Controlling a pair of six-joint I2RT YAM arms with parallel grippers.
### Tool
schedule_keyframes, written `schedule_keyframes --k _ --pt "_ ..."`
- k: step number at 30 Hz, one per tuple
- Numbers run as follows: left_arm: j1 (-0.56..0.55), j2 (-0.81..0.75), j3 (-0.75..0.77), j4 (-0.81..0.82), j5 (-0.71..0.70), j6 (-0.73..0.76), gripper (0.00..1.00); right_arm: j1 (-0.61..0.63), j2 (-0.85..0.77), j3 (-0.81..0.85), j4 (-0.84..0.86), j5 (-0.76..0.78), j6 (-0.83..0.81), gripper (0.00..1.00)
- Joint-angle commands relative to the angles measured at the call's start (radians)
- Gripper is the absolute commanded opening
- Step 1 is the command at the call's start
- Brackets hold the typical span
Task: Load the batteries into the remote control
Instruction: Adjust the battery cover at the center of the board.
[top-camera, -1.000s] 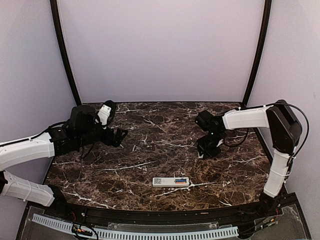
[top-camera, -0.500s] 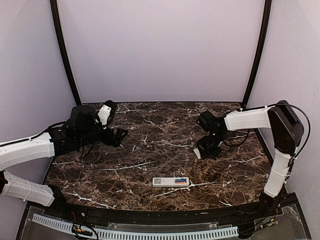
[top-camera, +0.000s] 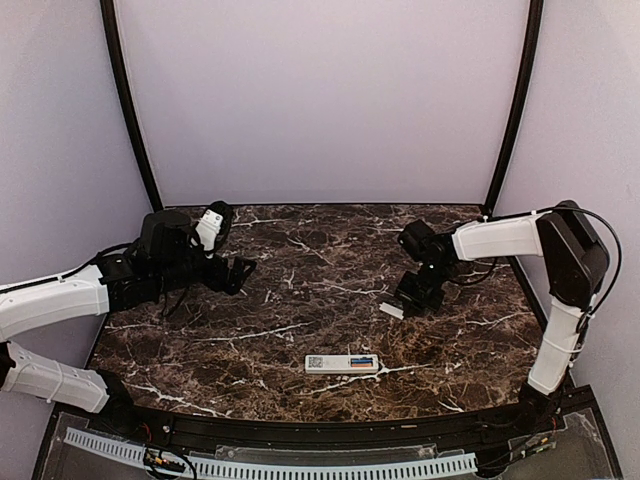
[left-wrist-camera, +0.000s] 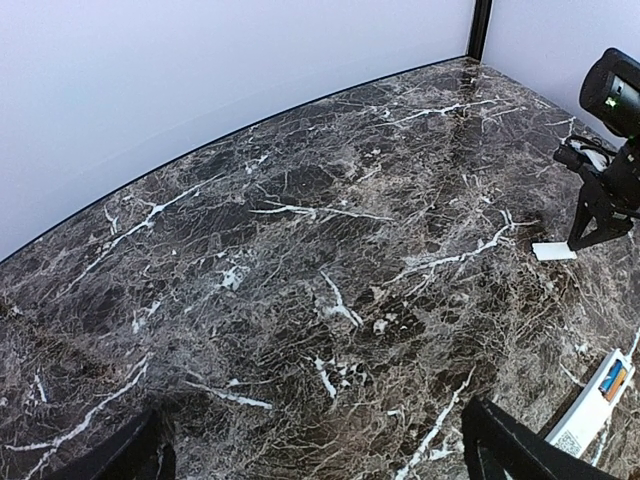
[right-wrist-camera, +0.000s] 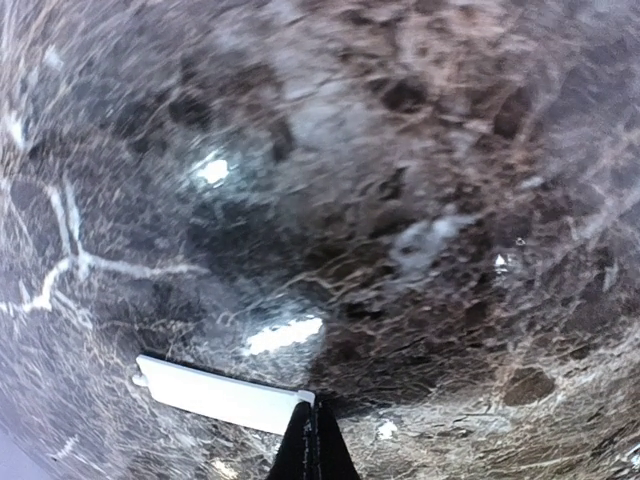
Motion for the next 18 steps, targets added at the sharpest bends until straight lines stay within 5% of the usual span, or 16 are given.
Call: schedule_keyframes --k 1,18 --pt "-0.003 -0.016 -0.012 -0.017 0.013 0.01 0.99 0.032 0.035 -0.045 -0.01 -0.041 -0.14 0.0" --pt "-0.009 0.001 -0.011 -0.011 0.035 0.007 0.99 0.091 -0.026 -0.067 -0.009 -0.043 -0.272 0.0"
